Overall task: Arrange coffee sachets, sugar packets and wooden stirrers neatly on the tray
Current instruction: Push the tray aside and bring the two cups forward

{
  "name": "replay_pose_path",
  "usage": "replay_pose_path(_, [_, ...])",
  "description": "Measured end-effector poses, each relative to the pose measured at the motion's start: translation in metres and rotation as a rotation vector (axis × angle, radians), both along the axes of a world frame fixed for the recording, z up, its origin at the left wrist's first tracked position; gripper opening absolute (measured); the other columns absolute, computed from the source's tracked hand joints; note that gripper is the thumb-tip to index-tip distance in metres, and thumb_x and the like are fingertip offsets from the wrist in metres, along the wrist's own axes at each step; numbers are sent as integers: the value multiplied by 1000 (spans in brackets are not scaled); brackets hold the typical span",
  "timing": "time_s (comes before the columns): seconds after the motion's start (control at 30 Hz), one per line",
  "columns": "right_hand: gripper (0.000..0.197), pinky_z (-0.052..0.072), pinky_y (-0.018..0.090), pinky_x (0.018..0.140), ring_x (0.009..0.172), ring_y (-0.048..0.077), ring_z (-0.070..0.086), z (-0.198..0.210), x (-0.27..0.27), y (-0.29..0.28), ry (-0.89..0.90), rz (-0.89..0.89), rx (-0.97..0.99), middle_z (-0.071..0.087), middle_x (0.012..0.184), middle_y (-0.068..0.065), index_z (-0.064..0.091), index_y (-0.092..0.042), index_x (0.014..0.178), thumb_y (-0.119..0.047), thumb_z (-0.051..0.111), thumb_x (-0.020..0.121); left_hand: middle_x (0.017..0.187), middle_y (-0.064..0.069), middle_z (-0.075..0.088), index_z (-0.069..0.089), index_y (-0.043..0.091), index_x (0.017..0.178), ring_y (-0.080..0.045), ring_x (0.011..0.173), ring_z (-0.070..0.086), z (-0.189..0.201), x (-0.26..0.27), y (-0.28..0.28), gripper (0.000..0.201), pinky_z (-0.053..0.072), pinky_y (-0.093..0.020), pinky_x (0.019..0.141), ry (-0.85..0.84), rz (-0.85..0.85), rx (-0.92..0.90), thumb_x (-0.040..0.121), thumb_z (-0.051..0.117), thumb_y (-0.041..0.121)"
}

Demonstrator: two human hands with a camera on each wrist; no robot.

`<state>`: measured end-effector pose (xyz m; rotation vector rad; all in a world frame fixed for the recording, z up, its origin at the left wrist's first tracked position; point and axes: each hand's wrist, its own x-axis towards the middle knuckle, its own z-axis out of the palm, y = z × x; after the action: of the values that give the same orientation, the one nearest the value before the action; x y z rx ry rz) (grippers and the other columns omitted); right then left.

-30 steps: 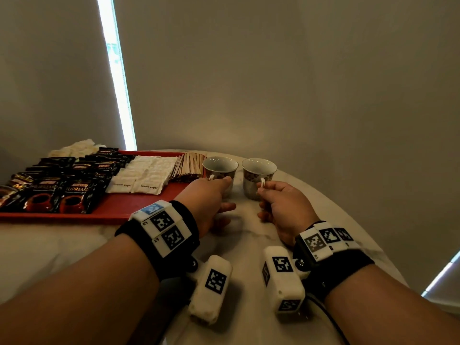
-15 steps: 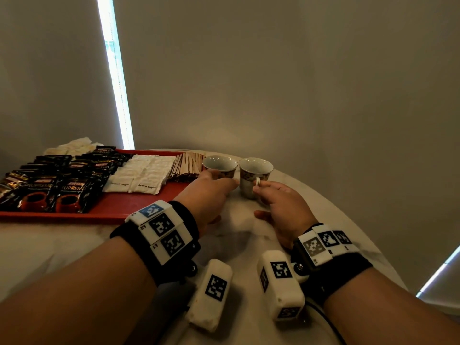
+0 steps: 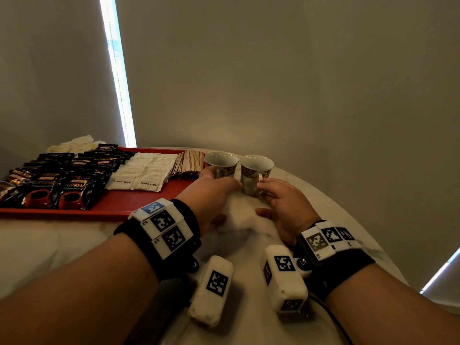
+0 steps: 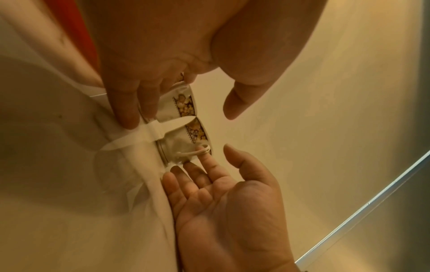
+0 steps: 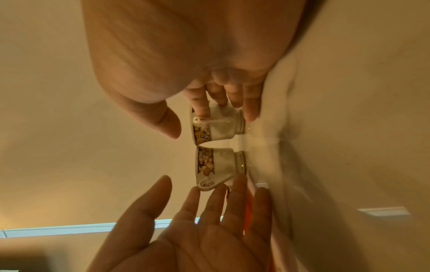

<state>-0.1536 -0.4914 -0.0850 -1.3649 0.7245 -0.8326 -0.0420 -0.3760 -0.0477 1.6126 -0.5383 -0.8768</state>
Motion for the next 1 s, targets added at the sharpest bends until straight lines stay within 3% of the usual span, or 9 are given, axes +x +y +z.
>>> replay_pose_path(0.1, [25,50,31,66,115,20,60,-1,1,2,5,43,-38,63,130,6,76,-26,85,-13,58,97,106,3,54,32,38,151,-24,104,57,-1,-1,1,66,56,-48,92,-3,-21,-19,96,65,23])
replay_pose_path(0.17, [41,50,32,70,119,21,58,-1,2,5,27,56,-74,60,133,5,79,-39,76,-12,57,98,113,2,55,27,36,155,-25,110,57,-2,0,1,73,54,-48,97,-25,-37,-22,95,65,23])
replay_pose_path(0.23, [29,50,33,72,115,21,60,-1,2,6,27,19,-66,64,124,4,78,-34,84,-15,59,96,119,1,55,23,37,157,-25,112,57,-3,1,1,78,53,-49,99,-39,-42,-22,94,66,23])
replay_pose_path(0.3, [9,51,36,75,108,20,62,1,0,6,7,-34,-14,66,115,4,67,-25,99,-20,63,93,107,7,53,25,38,156,-25,109,58,-4,2,1,77,54,-49,98,-21,-33,-31,94,66,22])
replay_pose_path(0.37, [12,52,38,75,107,22,62,1,-1,4,-13,-60,-18,66,116,5,61,-23,102,-20,65,91,104,8,52,25,39,156,-25,108,58,-4,2,0,78,54,-50,97,-13,-28,-33,93,67,22])
replay_pose_path(0.5, [12,50,39,78,102,16,63,3,-1,9,-25,-29,-42,69,107,0,64,-22,104,-17,64,93,120,-2,55,25,41,155,-27,110,58,-4,2,-1,77,55,-51,96,-21,-32,-14,93,68,24])
replay_pose_path(0.77, [20,50,38,89,102,5,62,4,-1,10,-26,49,-43,69,109,-7,66,-30,108,-16,59,96,121,-3,54,25,42,155,-28,108,60,-4,2,-2,76,56,-51,95,-22,-30,-12,93,67,25])
replay_pose_path(0.87, [20,50,36,86,102,6,61,3,0,10,-32,61,-36,68,110,-6,66,-30,107,-15,57,96,125,-4,54,26,42,155,-28,109,59,-5,2,-2,76,56,-50,94,-26,-37,-9,93,66,25])
replay_pose_path(1.0, [19,48,35,81,105,10,62,2,1,9,-52,54,-22,69,111,-3,68,-27,106,-15,58,95,114,-2,54,25,42,156,-28,107,59,-4,2,-2,76,56,-49,95,-15,-35,-10,94,66,24])
